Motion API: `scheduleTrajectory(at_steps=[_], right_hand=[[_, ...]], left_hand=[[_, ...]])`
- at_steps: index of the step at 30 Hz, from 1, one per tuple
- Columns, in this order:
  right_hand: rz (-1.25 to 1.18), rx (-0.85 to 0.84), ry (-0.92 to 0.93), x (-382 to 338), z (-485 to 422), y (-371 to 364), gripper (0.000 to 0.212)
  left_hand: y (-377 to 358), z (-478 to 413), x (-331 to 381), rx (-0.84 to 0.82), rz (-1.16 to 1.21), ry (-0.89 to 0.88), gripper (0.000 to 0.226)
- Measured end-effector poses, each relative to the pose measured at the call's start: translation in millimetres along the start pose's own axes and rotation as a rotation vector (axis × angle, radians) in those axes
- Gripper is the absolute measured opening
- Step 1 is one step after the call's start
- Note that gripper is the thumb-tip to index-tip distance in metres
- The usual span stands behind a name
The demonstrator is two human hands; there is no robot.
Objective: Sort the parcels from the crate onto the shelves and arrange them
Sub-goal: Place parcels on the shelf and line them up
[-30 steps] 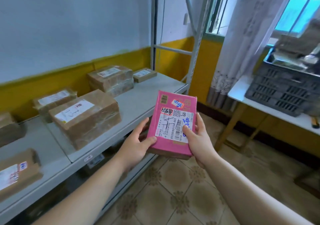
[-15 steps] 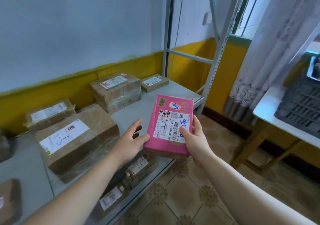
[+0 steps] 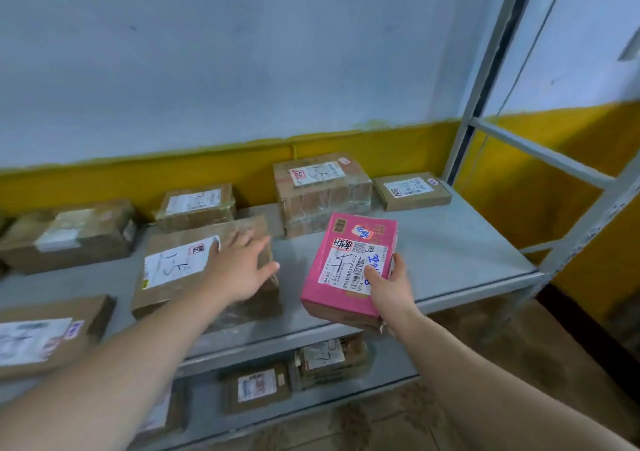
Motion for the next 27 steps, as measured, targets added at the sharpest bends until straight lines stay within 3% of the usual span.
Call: scheduleTrajectory(at_steps=[5,9,12,14,16,18,22,27], right_hand=[[0.101,0.035,-0.047,5,-36,-19,0.063],[0.244,-0.017,-0.034,12,-54,-24,0.071],[0.827,-0.057,0.302,-12,-53,-12,0.091],[1.188,-0.226,0.610,-28,-50,-19,0.090],[1.421,-0.436,0.762,-27,-51,-31,0.095],[1.479,-0.498,0.763,-22,-55,-43,0.097],[1.370,-0.282,0.590,-23,-58,-60,0.071],[1.383,-0.174,0.428,-26,-41,-76,0.075]], left_hand=[[-7,-12,-43,-0.082,-0.014,0.203,0.069],[-12,-23,-57,-0.096,-0.035,0.247,0.073],[-20,-26,-60,-0.090,-0.044,0.244,0.074],[-22,-28,-62,-0.091,-0.045,0.241,0.074],[-23,-28,-64,-0.097,-0.045,0.238,0.075],[-24,-29,-64,-0.100,-0.055,0.232,0.075],[-26,-29,-65,-0.093,-0.058,0.221,0.076],[-26,-29,-66,-0.102,-0.054,0.204,0.077]])
Point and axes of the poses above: each hand's wrist, its own z-axis away from the middle knuckle, its own y-axis out of the back of the hand, x = y × z, the point moved 6 cm from there along -z, towards the middle knuckle, and after that the axes turned 4 degrees about z, right-handed, at the moved point
